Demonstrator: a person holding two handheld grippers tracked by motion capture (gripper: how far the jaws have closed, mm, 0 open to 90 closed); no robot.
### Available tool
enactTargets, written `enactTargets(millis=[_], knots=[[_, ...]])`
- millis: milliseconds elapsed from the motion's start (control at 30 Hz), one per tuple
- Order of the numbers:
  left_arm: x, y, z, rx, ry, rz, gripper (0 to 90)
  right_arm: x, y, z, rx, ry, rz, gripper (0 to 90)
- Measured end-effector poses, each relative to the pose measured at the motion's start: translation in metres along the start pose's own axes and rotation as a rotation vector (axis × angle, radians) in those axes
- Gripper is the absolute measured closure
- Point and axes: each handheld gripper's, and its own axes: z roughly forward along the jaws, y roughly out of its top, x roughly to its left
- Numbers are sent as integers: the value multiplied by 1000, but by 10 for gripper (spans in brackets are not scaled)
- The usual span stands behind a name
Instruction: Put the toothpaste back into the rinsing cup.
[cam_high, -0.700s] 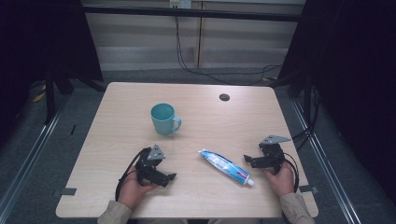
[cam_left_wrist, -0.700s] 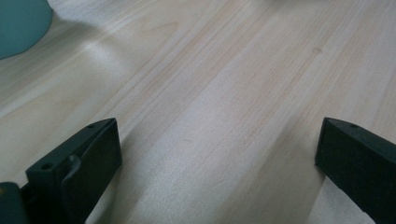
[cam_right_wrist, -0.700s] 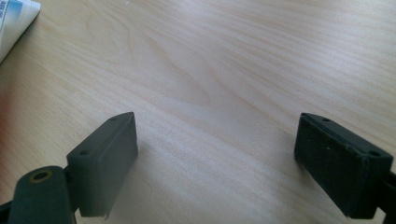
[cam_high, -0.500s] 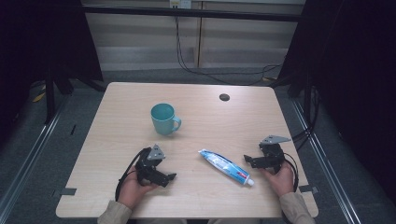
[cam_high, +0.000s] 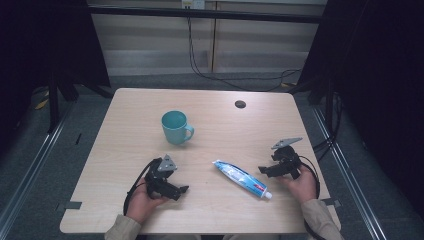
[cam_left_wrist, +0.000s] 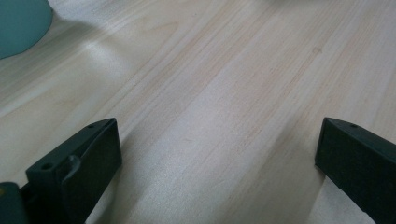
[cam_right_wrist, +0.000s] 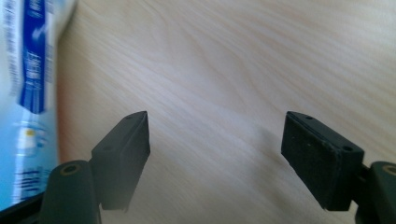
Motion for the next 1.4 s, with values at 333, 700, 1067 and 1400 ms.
enactTargets(millis=[333,700,1067,1400], knots=[[0,0,0,0,-1,-1,0,22,24,-13,90,42,-104,271],[0,0,0,1,-1,0,0,39,37,-21,126,75,-146,286],[0,0,0,0,-1,-1,0,54,37,-18,178,103,-170,292],[0,0,0,1,-1,0,0,63,35,-15,206,113,-194,293]])
